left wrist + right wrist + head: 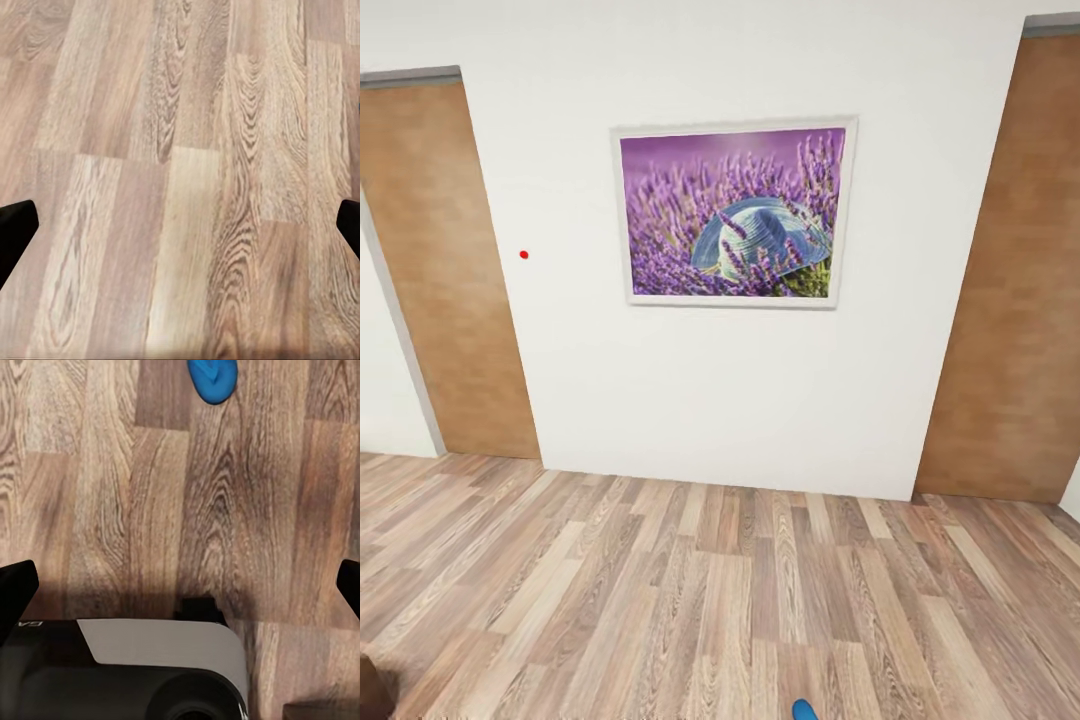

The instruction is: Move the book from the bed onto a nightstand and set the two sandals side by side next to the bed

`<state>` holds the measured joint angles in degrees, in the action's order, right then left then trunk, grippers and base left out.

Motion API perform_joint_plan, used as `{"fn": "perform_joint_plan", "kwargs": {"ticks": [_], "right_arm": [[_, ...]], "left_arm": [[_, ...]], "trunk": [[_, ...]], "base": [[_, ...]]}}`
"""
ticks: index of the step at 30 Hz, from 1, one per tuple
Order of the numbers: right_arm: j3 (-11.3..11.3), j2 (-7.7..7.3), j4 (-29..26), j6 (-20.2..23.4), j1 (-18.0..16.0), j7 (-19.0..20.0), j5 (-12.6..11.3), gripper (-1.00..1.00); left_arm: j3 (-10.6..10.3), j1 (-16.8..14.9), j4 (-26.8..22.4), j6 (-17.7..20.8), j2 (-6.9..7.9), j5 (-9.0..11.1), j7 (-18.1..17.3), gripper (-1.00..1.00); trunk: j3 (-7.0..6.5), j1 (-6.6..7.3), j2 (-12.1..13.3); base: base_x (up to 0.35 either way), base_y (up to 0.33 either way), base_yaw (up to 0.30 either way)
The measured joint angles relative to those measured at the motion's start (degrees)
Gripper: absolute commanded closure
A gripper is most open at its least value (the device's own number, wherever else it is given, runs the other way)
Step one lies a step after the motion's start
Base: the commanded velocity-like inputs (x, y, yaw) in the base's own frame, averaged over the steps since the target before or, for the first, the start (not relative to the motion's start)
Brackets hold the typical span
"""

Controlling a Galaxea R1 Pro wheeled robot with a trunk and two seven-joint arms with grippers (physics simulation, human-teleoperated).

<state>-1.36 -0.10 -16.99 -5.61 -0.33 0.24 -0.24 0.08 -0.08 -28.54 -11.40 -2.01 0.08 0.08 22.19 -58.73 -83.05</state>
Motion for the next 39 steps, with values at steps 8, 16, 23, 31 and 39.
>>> {"fn": "perform_joint_plan", "kwargs": {"ticks": [8, 16, 23, 31, 39], "right_arm": [[0.00, 0.00, 0.00, 0.00, 0.00, 0.00, 0.00, -1.00], [0.00, 0.00, 0.00, 0.00, 0.00, 0.00, 0.00, -1.00], [0.00, 0.00, 0.00, 0.00, 0.00, 0.00, 0.00, -1.00], [0.00, 0.00, 0.00, 0.00, 0.00, 0.00, 0.00, -1.00], [0.00, 0.00, 0.00, 0.00, 0.00, 0.00, 0.00, -1.00]], "left_arm": [[0.00, 0.00, 0.00, 0.00, 0.00, 0.00, 0.00, -1.00], [0.00, 0.00, 0.00, 0.00, 0.00, 0.00, 0.00, -1.00], [0.00, 0.00, 0.00, 0.00, 0.00, 0.00, 0.00, -1.00], [0.00, 0.00, 0.00, 0.00, 0.00, 0.00, 0.00, -1.00], [0.00, 0.00, 0.00, 0.00, 0.00, 0.00, 0.00, -1.00]], "trunk": [[0.17, 0.00, 0.00], [0.33, 0.00, 0.00], [0.48, 0.02, 0.00], [0.65, 0.01, 0.00], [0.81, 0.00, 0.00]], "base": [[0.000, 0.000, 0.243], [0.000, 0.000, 0.243], [0.047, 0.000, 0.243], [0.136, 0.000, 0.243], [0.015, 0.000, 0.243]]}}
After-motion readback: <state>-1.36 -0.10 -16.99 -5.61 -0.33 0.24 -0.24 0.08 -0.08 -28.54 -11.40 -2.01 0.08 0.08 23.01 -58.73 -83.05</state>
